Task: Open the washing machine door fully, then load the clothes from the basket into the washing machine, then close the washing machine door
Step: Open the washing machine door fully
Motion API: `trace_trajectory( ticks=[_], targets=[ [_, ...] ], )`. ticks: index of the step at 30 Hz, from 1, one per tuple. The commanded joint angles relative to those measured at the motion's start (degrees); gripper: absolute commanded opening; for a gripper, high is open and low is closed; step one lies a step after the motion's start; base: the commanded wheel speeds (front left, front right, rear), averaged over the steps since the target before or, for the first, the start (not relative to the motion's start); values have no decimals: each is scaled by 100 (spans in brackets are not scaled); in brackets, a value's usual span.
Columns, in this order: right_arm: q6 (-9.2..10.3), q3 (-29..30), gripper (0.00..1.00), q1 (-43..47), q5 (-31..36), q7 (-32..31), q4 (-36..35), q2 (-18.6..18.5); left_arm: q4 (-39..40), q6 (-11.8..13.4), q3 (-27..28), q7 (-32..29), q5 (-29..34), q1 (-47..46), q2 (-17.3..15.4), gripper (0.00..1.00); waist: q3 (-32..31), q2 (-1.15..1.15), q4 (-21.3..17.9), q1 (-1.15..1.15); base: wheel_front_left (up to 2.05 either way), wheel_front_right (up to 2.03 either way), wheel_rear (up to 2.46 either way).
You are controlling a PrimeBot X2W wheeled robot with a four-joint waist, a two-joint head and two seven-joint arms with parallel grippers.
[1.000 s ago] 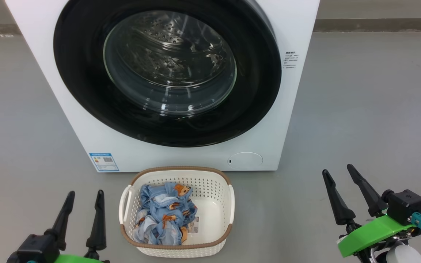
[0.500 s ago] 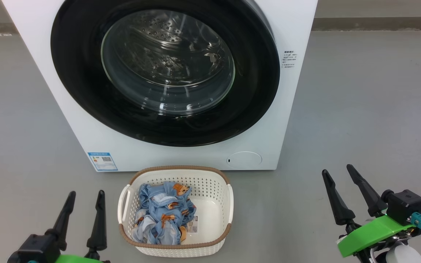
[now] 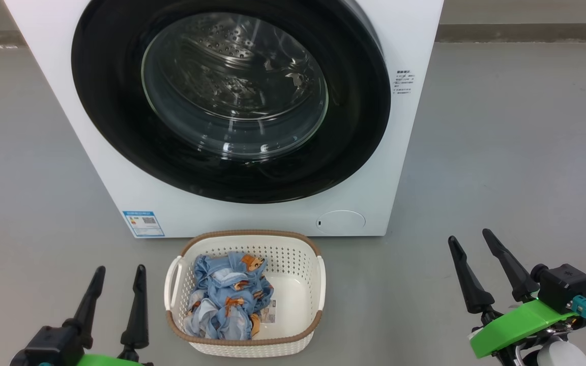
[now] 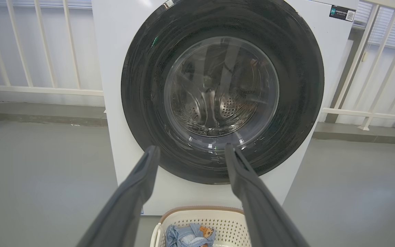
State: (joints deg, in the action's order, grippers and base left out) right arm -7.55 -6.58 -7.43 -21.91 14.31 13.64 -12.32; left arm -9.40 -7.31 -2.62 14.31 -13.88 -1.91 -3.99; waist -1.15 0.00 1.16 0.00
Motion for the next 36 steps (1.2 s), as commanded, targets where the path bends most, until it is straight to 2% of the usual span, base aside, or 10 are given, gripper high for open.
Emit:
trace_trajectory(
  ticks=[1,36],
  targets=[
    [6,-105,100,-173,-66,69,-126,-40,117,-17,184,69,-10,-251,-124,100,6,0,2,0,0,0,0],
    [6,97,100,-665,-151,69,69,-178,244,-18,227,69,85,-349,-53,100,387,0,148,0,0,0,0]
  ],
)
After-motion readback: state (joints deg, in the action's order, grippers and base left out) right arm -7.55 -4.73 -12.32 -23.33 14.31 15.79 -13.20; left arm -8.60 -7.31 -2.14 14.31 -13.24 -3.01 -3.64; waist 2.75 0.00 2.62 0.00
